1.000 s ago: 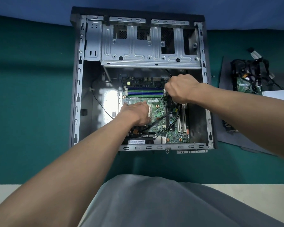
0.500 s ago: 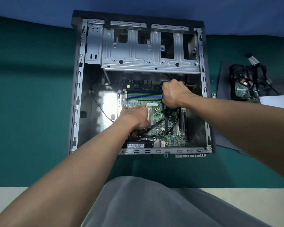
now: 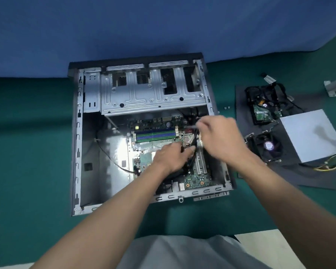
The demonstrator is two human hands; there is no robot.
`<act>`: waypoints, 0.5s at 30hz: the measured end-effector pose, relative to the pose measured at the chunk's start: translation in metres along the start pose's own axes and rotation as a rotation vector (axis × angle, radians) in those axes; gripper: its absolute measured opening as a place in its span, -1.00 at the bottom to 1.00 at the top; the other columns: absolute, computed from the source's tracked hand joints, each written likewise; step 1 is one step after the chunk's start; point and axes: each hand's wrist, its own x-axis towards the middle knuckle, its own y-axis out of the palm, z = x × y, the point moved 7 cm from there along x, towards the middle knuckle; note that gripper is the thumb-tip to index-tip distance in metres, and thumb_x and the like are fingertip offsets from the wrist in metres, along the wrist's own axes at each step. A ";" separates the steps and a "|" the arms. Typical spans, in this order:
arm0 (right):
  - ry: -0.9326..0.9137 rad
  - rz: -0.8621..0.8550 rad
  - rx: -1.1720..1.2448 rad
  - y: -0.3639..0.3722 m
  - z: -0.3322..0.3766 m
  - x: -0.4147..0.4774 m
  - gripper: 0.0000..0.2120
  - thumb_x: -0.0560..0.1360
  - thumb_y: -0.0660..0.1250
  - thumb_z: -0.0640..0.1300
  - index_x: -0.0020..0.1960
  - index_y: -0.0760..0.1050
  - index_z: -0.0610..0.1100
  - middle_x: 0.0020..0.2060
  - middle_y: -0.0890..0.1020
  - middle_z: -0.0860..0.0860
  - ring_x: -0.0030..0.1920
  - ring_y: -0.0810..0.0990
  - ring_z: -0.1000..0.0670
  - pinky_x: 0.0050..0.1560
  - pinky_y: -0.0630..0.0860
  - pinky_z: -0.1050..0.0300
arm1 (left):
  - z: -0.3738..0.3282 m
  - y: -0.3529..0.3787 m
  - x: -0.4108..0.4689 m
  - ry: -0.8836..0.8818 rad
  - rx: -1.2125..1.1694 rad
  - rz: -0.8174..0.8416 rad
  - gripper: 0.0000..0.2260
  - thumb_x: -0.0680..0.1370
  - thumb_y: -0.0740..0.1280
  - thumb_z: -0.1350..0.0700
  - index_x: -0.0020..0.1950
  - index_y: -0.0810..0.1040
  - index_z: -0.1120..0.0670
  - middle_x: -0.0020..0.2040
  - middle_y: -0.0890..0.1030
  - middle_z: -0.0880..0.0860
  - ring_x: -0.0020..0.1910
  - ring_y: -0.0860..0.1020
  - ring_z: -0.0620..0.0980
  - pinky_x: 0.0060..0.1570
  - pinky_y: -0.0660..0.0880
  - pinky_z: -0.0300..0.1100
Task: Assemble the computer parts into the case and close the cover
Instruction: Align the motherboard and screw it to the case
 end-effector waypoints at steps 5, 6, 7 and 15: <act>0.400 -0.085 1.349 -0.014 -0.091 -0.045 -0.80 0.59 0.24 -0.18 0.13 0.58 -0.04 -0.16 0.69 -0.04 -0.36 0.51 0.08 -0.40 0.36 0.26 | -0.022 0.023 0.016 -0.039 0.117 0.066 -0.59 0.49 0.28 -0.26 -0.02 0.45 0.10 0.01 0.55 0.09 0.00 0.56 0.09 0.04 0.56 0.01; 0.483 -0.070 1.510 -0.004 -0.105 -0.052 -0.79 0.58 0.23 -0.18 0.15 0.56 -0.04 -0.10 0.69 -0.05 -0.32 0.54 0.08 -0.33 0.38 0.24 | -0.023 0.024 0.019 -0.042 0.142 0.041 -0.64 0.50 0.31 -0.21 -0.02 0.44 0.10 0.00 0.54 0.08 -0.01 0.56 0.08 0.02 0.57 -0.02; 0.553 -0.052 1.621 0.007 -0.116 -0.058 -0.78 0.57 0.22 -0.18 0.17 0.54 -0.06 -0.07 0.69 -0.04 -0.29 0.56 0.08 -0.27 0.40 0.22 | -0.024 0.024 0.021 -0.047 0.147 0.013 -0.68 0.52 0.32 -0.15 0.00 0.43 0.09 -0.03 0.54 0.06 -0.03 0.56 0.06 0.00 0.57 -0.05; 0.677 0.105 1.832 0.062 -0.142 -0.075 -0.87 0.57 0.13 -0.37 0.00 0.42 -0.22 -0.22 0.65 -0.13 -0.22 0.66 -0.05 -0.10 0.58 0.09 | -0.029 0.015 0.022 -0.099 -0.061 -0.103 -0.83 0.63 0.25 0.04 0.02 0.46 0.14 -0.13 0.57 0.09 -0.27 0.61 0.00 -0.32 0.61 -0.18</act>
